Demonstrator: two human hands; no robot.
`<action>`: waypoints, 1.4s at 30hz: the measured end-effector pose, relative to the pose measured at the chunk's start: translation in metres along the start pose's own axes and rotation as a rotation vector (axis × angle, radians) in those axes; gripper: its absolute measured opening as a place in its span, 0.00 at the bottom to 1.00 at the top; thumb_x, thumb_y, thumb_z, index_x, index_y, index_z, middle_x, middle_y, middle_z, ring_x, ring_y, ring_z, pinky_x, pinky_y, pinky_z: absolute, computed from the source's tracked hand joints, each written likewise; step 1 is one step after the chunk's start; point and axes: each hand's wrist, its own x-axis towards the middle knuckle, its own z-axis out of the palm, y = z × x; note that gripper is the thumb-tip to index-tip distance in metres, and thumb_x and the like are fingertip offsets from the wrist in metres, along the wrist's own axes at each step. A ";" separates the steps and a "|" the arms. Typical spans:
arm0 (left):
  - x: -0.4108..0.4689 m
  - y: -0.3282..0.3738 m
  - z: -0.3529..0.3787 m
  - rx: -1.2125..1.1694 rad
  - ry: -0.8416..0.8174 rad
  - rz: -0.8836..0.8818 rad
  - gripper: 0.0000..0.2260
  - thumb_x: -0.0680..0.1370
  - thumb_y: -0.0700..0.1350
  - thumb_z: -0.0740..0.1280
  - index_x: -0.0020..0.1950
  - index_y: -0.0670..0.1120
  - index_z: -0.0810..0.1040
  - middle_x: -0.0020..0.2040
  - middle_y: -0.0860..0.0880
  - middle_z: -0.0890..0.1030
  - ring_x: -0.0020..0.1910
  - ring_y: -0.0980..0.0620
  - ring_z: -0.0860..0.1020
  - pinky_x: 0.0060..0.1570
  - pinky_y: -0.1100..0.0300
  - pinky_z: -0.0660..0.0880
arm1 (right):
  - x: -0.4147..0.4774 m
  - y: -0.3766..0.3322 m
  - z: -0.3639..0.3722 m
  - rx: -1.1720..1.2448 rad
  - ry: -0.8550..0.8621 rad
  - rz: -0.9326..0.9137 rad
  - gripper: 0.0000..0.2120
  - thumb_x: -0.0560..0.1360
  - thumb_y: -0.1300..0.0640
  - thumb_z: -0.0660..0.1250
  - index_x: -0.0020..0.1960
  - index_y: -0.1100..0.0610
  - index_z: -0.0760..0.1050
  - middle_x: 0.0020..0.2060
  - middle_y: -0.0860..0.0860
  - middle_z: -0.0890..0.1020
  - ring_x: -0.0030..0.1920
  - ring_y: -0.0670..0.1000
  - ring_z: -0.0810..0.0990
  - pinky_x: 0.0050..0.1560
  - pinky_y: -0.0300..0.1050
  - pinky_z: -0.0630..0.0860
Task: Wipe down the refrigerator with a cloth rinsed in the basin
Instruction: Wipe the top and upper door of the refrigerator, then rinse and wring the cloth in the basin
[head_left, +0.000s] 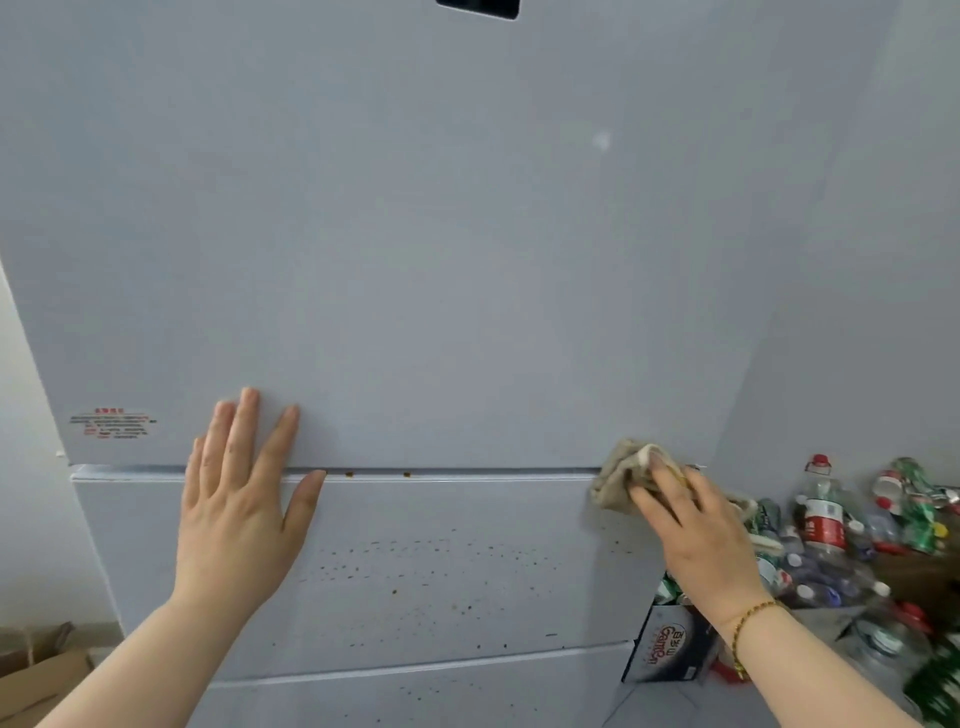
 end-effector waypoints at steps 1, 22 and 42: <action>0.000 0.003 -0.001 -0.011 -0.006 -0.027 0.28 0.77 0.58 0.50 0.67 0.39 0.67 0.69 0.34 0.65 0.68 0.43 0.54 0.69 0.66 0.37 | -0.008 0.003 -0.002 0.041 -0.036 0.067 0.43 0.46 0.75 0.77 0.58 0.57 0.67 0.60 0.55 0.68 0.48 0.56 0.68 0.31 0.52 0.79; -0.114 0.030 -0.079 -0.977 -0.280 -0.587 0.22 0.67 0.46 0.70 0.59 0.60 0.70 0.53 0.55 0.80 0.51 0.61 0.79 0.53 0.65 0.74 | 0.030 -0.232 -0.070 1.379 -0.037 -0.109 0.26 0.71 0.58 0.58 0.66 0.37 0.63 0.69 0.30 0.59 0.65 0.31 0.62 0.63 0.24 0.60; -0.313 -0.140 -0.320 -1.059 0.305 -1.075 0.23 0.67 0.39 0.65 0.61 0.52 0.70 0.60 0.47 0.75 0.50 0.55 0.81 0.46 0.65 0.76 | 0.040 -0.538 -0.280 2.014 -1.242 -0.094 0.13 0.73 0.58 0.67 0.54 0.50 0.67 0.44 0.43 0.74 0.36 0.41 0.75 0.33 0.30 0.75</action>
